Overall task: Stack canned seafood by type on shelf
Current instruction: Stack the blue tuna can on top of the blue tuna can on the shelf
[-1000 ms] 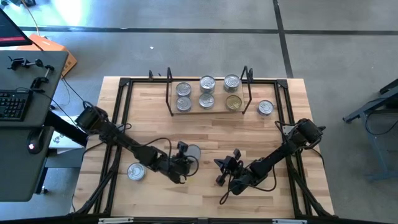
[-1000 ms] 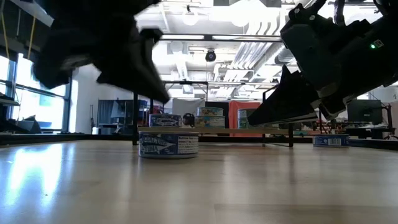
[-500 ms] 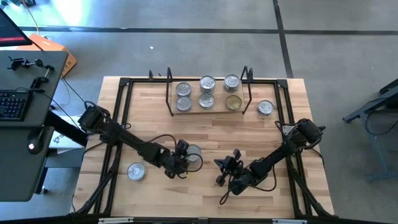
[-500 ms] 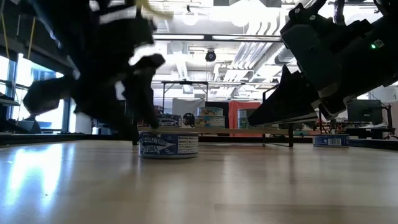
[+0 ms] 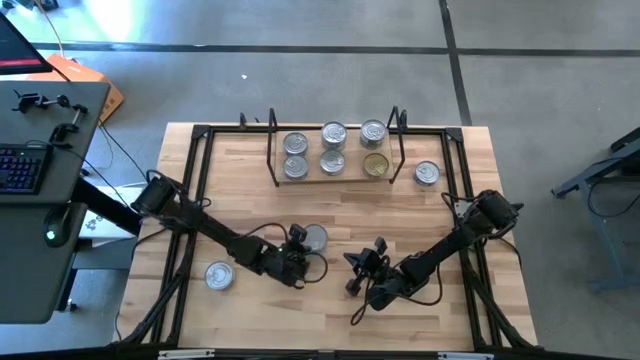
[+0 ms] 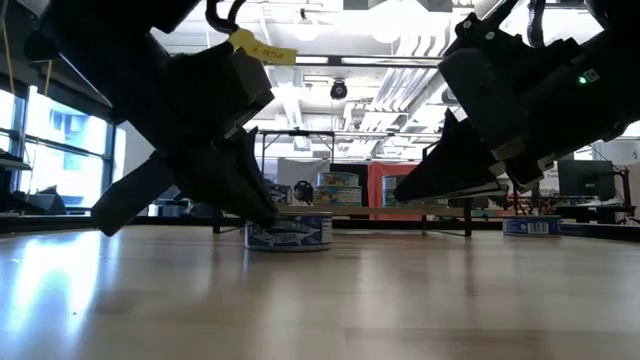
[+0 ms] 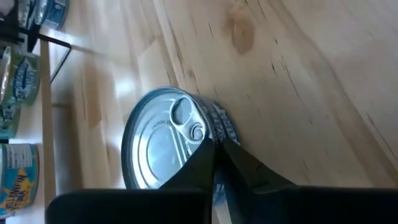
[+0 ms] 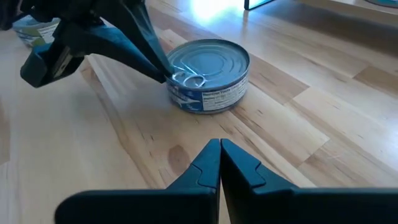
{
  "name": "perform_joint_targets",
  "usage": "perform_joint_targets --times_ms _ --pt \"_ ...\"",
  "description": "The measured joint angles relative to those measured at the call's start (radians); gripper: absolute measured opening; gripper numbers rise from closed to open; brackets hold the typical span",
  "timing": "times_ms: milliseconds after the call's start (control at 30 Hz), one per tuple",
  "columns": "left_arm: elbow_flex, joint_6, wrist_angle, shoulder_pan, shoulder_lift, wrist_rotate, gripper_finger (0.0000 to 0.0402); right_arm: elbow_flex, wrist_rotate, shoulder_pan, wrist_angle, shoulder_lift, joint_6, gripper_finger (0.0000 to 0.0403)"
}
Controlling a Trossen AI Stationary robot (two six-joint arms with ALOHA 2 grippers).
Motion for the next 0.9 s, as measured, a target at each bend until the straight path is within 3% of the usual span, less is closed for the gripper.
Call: perform_joint_targets --times_ms 367,900 --pt "-0.011 -0.056 -0.076 -0.08 -0.07 -0.044 0.0001 0.0 -0.005 0.001 0.008 0.0 -0.007 0.0" --pt "0.007 -0.106 -0.087 -0.098 -0.077 -0.132 0.0001 0.0 -0.006 -0.003 0.054 0.0 -0.029 0.0011"
